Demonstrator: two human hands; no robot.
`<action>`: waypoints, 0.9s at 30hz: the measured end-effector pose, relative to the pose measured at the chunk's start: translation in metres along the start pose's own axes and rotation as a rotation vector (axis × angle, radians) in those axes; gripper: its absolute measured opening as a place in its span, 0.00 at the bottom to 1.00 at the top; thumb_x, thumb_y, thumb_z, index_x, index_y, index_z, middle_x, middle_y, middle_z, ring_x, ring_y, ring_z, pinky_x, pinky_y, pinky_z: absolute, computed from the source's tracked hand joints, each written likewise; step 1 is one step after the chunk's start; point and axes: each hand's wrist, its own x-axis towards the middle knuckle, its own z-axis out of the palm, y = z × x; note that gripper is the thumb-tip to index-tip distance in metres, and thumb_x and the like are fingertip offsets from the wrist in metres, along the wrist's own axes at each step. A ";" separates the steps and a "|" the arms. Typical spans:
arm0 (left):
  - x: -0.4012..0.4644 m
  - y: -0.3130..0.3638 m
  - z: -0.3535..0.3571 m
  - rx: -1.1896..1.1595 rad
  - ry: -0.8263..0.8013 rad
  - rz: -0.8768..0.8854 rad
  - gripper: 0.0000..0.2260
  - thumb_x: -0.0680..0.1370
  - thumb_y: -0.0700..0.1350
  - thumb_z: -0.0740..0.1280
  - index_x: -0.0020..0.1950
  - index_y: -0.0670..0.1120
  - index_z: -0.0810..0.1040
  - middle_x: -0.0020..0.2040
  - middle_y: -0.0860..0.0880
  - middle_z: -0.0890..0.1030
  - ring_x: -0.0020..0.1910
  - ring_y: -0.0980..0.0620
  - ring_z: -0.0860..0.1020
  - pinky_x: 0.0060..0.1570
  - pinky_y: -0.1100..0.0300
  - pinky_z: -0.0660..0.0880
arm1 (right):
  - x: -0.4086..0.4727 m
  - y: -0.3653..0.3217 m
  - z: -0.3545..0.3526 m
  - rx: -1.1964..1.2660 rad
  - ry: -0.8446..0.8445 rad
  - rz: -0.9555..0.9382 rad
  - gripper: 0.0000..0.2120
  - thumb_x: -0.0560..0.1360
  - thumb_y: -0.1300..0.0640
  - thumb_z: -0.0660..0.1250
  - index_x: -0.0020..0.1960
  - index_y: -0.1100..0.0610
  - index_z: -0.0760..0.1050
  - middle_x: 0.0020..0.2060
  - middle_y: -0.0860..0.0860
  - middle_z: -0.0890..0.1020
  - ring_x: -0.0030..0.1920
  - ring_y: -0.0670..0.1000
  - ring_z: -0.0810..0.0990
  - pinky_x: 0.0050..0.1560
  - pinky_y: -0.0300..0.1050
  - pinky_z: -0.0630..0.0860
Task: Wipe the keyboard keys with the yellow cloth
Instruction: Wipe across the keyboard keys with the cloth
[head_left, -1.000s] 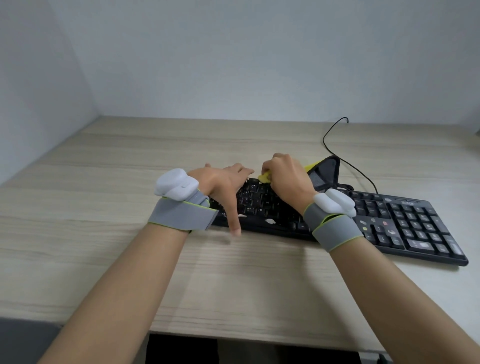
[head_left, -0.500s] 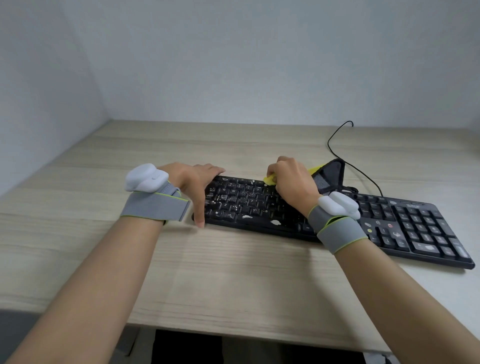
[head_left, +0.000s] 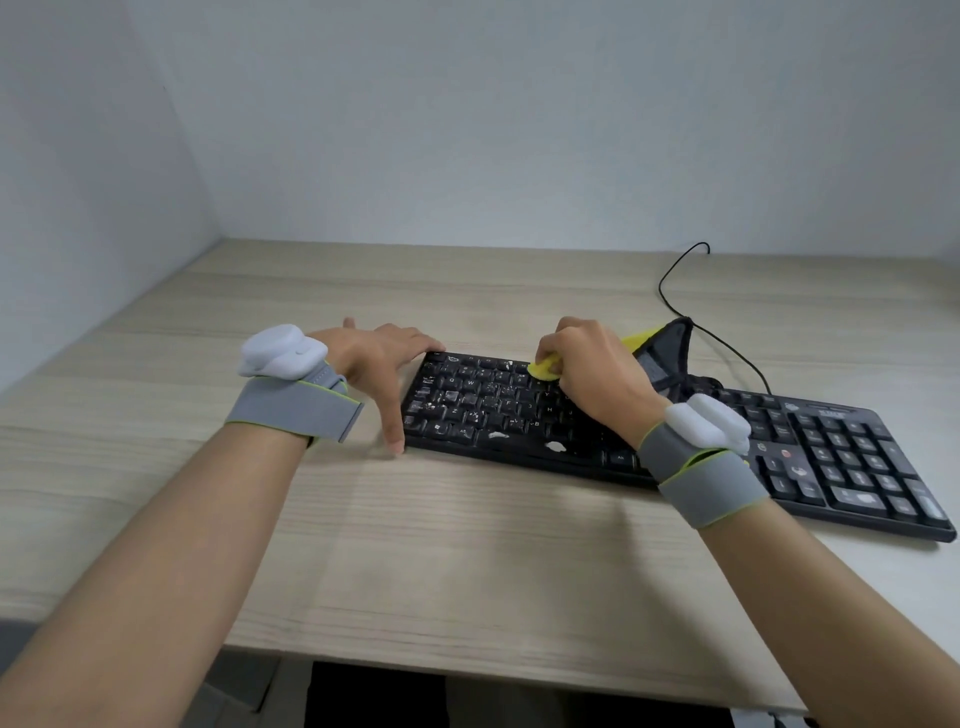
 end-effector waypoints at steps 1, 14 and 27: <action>0.000 0.000 0.000 -0.002 0.001 -0.001 0.60 0.53 0.60 0.81 0.77 0.57 0.50 0.74 0.56 0.58 0.74 0.52 0.53 0.69 0.36 0.46 | -0.005 -0.001 -0.001 -0.002 -0.002 -0.013 0.19 0.68 0.76 0.58 0.52 0.63 0.78 0.50 0.60 0.77 0.48 0.62 0.79 0.49 0.57 0.78; 0.001 -0.002 0.002 -0.033 -0.016 -0.015 0.61 0.52 0.60 0.81 0.76 0.58 0.49 0.74 0.58 0.57 0.74 0.52 0.54 0.69 0.36 0.47 | -0.020 -0.011 -0.002 -0.062 0.017 -0.050 0.20 0.68 0.76 0.56 0.54 0.62 0.77 0.51 0.60 0.77 0.49 0.61 0.77 0.44 0.56 0.78; 0.002 -0.003 0.003 -0.057 -0.005 -0.009 0.61 0.50 0.60 0.81 0.76 0.60 0.50 0.74 0.59 0.58 0.74 0.53 0.56 0.69 0.38 0.51 | -0.023 -0.014 -0.003 -0.003 -0.019 -0.094 0.20 0.69 0.76 0.57 0.54 0.61 0.78 0.52 0.59 0.77 0.49 0.61 0.79 0.45 0.57 0.78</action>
